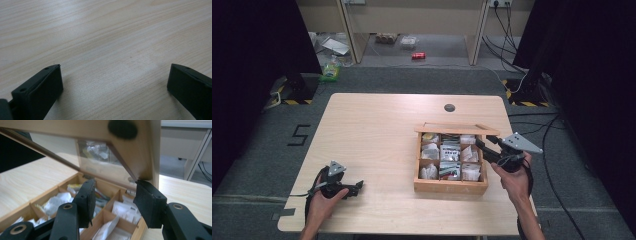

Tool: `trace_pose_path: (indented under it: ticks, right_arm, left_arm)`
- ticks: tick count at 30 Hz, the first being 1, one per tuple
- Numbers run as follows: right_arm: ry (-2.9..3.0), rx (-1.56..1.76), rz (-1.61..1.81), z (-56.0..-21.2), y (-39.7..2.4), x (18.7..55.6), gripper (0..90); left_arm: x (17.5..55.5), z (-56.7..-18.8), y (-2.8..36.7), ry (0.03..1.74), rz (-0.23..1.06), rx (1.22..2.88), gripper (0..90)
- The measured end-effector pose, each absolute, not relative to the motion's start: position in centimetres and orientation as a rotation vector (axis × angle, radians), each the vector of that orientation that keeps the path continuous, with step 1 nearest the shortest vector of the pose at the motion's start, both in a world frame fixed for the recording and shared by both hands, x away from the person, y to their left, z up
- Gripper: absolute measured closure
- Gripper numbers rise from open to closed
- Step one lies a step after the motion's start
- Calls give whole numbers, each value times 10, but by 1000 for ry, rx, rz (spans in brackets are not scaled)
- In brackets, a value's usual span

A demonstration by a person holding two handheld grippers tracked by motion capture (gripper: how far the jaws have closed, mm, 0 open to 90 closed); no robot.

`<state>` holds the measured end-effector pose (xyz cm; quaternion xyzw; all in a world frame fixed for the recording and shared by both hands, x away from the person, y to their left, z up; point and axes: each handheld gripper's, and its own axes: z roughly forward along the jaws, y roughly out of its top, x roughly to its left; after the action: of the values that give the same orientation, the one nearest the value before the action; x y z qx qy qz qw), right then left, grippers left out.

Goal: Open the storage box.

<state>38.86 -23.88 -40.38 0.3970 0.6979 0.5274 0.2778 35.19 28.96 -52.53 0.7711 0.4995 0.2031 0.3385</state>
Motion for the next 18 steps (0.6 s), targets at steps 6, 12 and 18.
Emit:
trace_pose_path:
  ticks: [6, 12, 18]
  right_arm:
    - [1844, 1070, 1430, -397, -237, 401, 500]
    - [1826, 1080, 1421, -390, -235, 412, 495]
    - [1808, 1100, 1418, -386, -233, 424, 480]
  left_arm:
    - [352, -525, 290, 1301, 529, 2008, 0]
    - [352, -525, 290, 1301, 529, 2009, 0]
    - [352, -525, 290, 1301, 529, 2008, 0]
